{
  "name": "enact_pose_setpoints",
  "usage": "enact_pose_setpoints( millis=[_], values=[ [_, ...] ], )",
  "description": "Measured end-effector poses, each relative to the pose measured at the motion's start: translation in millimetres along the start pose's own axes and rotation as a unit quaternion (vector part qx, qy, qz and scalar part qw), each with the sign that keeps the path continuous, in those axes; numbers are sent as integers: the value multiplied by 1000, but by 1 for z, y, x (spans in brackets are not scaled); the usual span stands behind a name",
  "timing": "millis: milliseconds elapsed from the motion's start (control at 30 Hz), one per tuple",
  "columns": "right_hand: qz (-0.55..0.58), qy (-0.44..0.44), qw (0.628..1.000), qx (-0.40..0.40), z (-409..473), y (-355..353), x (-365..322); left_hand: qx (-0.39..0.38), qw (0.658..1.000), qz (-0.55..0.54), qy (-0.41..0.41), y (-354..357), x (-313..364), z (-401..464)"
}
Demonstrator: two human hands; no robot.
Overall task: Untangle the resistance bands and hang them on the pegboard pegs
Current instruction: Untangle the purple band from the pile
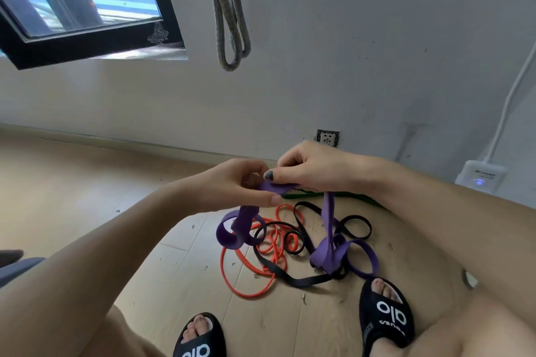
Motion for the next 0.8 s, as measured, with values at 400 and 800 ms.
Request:
enact_pose_setpoints(
  millis=[400, 800],
  values=[
    [192, -34, 980, 36, -8, -23, -1, 30, 992, 125, -6, 13, -36, 8],
    [301, 52, 928, 214, -15, -51, 27, 3, 980, 197, -43, 0, -80, -2]
  ],
)
Point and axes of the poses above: each hand's wrist, its own z-axis towards the middle knuckle, its own y-axis out of the palm, x = y × z, the point moved 3 cm from there along z, towards the middle knuckle, and after that the axes turned 8 degrees about -x, right-handed, at the moved point
